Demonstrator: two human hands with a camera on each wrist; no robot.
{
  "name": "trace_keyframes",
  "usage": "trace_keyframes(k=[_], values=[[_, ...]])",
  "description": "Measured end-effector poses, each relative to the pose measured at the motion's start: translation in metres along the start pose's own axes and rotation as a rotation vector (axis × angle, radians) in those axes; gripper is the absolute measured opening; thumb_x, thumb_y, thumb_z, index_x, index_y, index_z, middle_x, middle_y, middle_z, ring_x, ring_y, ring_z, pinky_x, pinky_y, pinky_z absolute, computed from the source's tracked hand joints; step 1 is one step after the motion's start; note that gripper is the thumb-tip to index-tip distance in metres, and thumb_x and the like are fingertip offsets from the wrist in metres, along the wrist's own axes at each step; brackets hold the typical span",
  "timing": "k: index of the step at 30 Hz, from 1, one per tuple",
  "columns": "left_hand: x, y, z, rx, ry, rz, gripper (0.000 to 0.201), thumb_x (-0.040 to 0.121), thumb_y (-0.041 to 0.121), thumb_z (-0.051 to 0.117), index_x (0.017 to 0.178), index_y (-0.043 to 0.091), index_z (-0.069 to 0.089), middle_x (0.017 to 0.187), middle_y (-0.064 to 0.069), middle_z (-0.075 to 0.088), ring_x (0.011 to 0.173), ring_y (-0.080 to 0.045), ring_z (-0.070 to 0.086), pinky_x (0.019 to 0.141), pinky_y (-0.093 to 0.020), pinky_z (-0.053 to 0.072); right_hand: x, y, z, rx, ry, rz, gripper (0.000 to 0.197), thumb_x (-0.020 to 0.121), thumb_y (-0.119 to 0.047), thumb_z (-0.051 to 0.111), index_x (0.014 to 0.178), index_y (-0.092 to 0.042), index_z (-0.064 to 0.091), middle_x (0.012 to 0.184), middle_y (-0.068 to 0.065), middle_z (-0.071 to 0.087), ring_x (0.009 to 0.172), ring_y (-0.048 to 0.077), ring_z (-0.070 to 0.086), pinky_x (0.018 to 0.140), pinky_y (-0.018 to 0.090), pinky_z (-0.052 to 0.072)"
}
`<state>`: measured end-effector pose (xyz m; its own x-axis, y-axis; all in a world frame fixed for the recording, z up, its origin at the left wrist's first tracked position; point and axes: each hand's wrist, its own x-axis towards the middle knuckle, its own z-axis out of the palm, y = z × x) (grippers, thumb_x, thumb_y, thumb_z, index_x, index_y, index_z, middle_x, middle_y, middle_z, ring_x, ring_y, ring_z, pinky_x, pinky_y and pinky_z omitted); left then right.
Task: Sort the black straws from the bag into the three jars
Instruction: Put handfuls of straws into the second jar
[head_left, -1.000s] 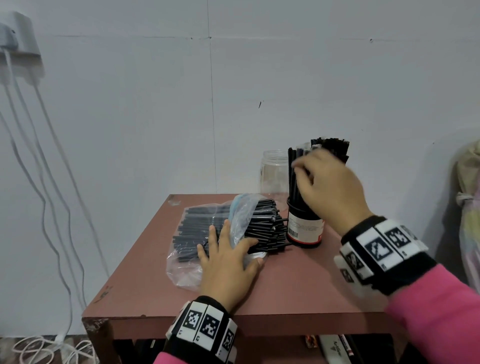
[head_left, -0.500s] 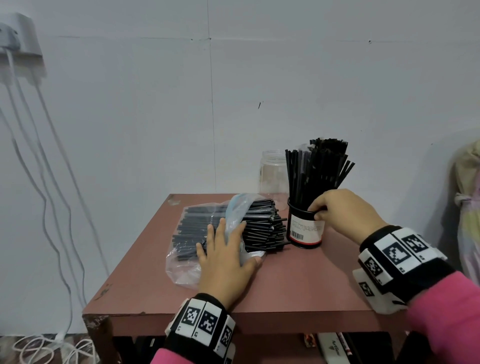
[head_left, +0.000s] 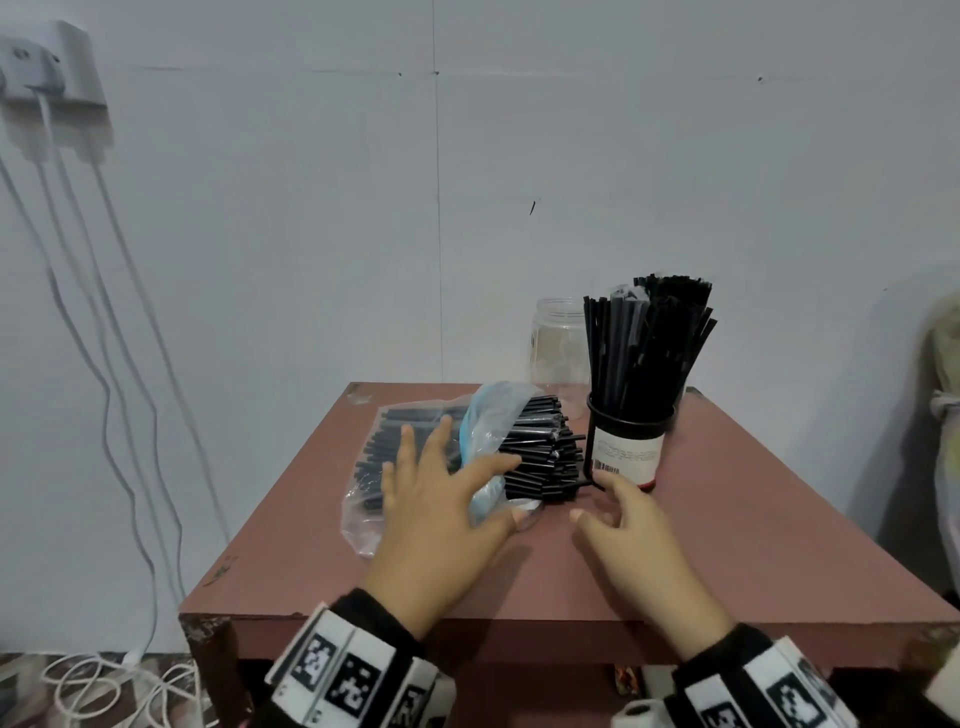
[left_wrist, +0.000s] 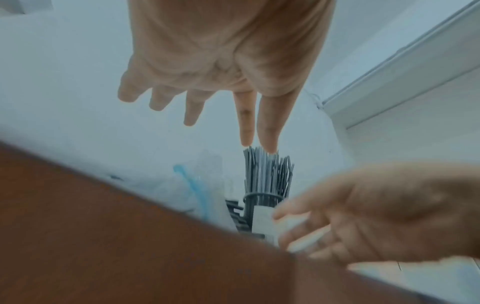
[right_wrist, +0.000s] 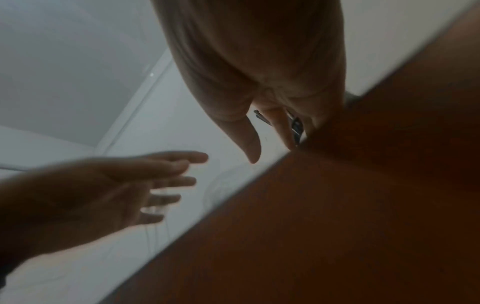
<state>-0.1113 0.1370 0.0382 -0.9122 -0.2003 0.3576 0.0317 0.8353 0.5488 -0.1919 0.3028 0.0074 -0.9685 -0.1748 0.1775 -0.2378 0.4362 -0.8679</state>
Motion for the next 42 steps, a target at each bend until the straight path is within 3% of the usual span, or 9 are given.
trace_keyframes(k=[3, 7, 9, 14, 24, 29, 32, 37, 42], values=[[0.013, -0.001, -0.018, 0.113, -0.116, -0.029, 0.034, 0.085, 0.054, 0.059, 0.117, 0.063, 0.049, 0.161, 0.01, -0.005, 0.144, -0.024, -0.025, 0.116, -0.055, -0.011, 0.007, 0.009, 0.018, -0.01, 0.069, 0.017, 0.058, 0.086, -0.015, 0.066, 0.14, -0.019, 0.045, 0.139, 0.007, 0.045, 0.127, 0.023, 0.047, 0.108, 0.044, 0.039], [0.034, -0.011, -0.006, 0.144, -0.263, -0.1, 0.041, 0.083, 0.067, 0.052, 0.124, 0.062, 0.048, 0.162, 0.005, -0.008, 0.144, -0.03, -0.025, 0.112, -0.06, -0.013, 0.008, -0.009, 0.033, -0.21, 0.275, -0.236, 0.038, 0.089, -0.021, 0.064, 0.126, -0.023, 0.059, 0.125, -0.001, 0.05, 0.122, 0.02, 0.041, 0.102, 0.032, 0.034], [0.038, -0.018, 0.007, 0.14, -0.28, -0.13, 0.048, 0.084, 0.067, 0.051, 0.13, 0.059, 0.043, 0.162, 0.001, -0.006, 0.145, -0.033, -0.02, 0.112, -0.061, -0.009, 0.011, -0.017, 0.04, -0.305, 0.243, -0.322, 0.035, 0.09, -0.023, 0.062, 0.125, -0.023, 0.062, 0.127, -0.006, 0.054, 0.121, 0.019, 0.041, 0.099, 0.031, 0.033], [0.031, -0.037, 0.031, 0.083, -0.116, -0.126, 0.05, 0.085, 0.058, 0.059, 0.13, 0.048, 0.041, 0.162, 0.001, 0.002, 0.147, -0.028, -0.012, 0.115, -0.056, -0.003, 0.014, -0.015, 0.052, -0.474, 0.124, -0.304, 0.046, 0.095, -0.031, 0.054, 0.141, -0.028, 0.046, 0.139, -0.011, 0.048, 0.127, 0.016, 0.036, 0.104, 0.032, 0.028], [0.033, -0.051, 0.042, -0.046, 0.023, -0.092, 0.045, 0.081, 0.052, 0.065, 0.12, 0.04, 0.046, 0.154, 0.006, 0.026, 0.148, -0.022, 0.001, 0.117, -0.056, 0.007, 0.018, -0.016, 0.048, -0.648, 0.137, -0.263, 0.034, 0.097, -0.041, 0.048, 0.126, -0.024, 0.056, 0.124, -0.003, 0.053, 0.118, 0.02, 0.043, 0.095, 0.033, 0.034], [0.034, -0.053, 0.042, -0.043, 0.03, -0.093, 0.045, 0.082, 0.05, 0.064, 0.121, 0.04, 0.044, 0.155, 0.007, 0.024, 0.148, -0.022, 0.001, 0.118, -0.053, 0.003, 0.023, -0.005, 0.043, -0.256, 0.162, -0.281, 0.024, 0.092, -0.018, 0.06, 0.116, -0.018, 0.064, 0.11, 0.001, 0.063, 0.108, 0.022, 0.057, 0.086, 0.031, 0.042], [0.033, -0.052, 0.042, -0.031, 0.02, -0.092, 0.046, 0.083, 0.051, 0.063, 0.123, 0.039, 0.044, 0.154, 0.006, 0.025, 0.148, -0.023, 0.001, 0.118, -0.053, 0.001, 0.023, 0.002, 0.04, -0.022, 0.132, -0.165, 0.043, 0.084, -0.015, 0.071, 0.125, -0.019, 0.058, 0.116, -0.001, 0.063, 0.105, 0.017, 0.058, 0.092, 0.033, 0.046], [0.032, -0.051, 0.041, -0.012, 0.01, -0.084, 0.046, 0.084, 0.052, 0.061, 0.124, 0.039, 0.043, 0.156, 0.006, 0.021, 0.148, -0.023, 0.0, 0.117, -0.053, 0.0, 0.026, 0.007, 0.039, 0.059, 0.115, -0.114, 0.04, 0.078, -0.003, 0.073, 0.115, -0.014, 0.063, 0.109, 0.003, 0.066, 0.098, 0.018, 0.061, 0.086, 0.028, 0.046], [0.032, -0.052, 0.042, -0.011, 0.014, -0.083, 0.046, 0.085, 0.053, 0.06, 0.124, 0.04, 0.042, 0.157, 0.007, 0.02, 0.148, -0.022, 0.0, 0.117, -0.052, 0.001, 0.027, 0.008, 0.038, 0.019, 0.205, -0.162, 0.022, 0.08, -0.011, 0.073, 0.101, -0.017, 0.069, 0.097, 0.002, 0.061, 0.079, 0.012, 0.054, 0.076, 0.029, 0.041]])
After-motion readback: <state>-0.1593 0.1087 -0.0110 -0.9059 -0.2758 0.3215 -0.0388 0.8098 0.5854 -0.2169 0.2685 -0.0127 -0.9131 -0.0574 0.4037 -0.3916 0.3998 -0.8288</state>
